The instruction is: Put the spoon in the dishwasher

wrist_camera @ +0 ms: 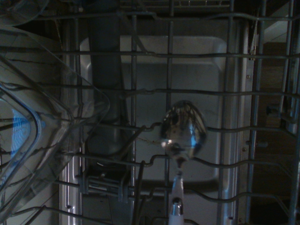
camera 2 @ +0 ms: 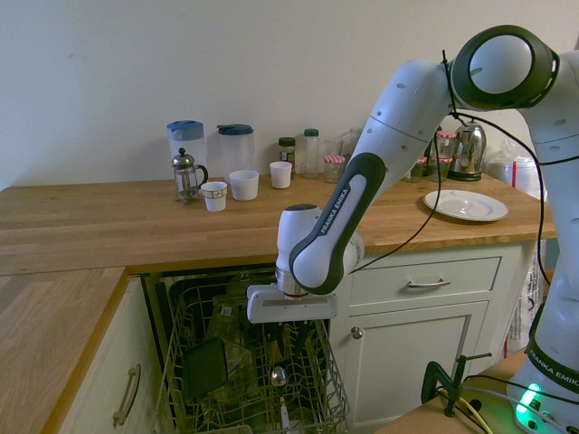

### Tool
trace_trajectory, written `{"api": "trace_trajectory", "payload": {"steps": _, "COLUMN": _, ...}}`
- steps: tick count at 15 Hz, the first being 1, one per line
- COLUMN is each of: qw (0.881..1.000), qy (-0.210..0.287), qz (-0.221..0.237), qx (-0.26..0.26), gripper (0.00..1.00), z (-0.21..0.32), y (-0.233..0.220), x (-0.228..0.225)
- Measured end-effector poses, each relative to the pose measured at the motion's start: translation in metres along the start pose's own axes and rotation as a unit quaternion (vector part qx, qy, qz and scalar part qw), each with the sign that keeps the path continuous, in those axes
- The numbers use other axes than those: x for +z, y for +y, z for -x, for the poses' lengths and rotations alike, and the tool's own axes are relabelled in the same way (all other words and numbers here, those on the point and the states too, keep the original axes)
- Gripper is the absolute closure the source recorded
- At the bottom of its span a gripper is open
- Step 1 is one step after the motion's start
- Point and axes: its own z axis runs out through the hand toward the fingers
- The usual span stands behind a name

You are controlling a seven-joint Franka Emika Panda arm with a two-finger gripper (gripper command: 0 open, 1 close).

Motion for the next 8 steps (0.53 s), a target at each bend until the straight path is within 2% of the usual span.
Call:
{"api": "trace_trajectory", "payload": {"steps": 4, "qw": 1.000, "qy": 0.005, "qz": -0.023, "qx": -0.007, "gripper": 0.00, "z": 0.009, "y": -0.002, "x": -0.033}}
{"api": "trace_trajectory", "payload": {"steps": 8, "qw": 0.999, "qy": 0.020, "qz": -0.039, "qx": -0.010, "gripper": 0.00, "z": 0.028, "y": 0.014, "x": -0.080}}
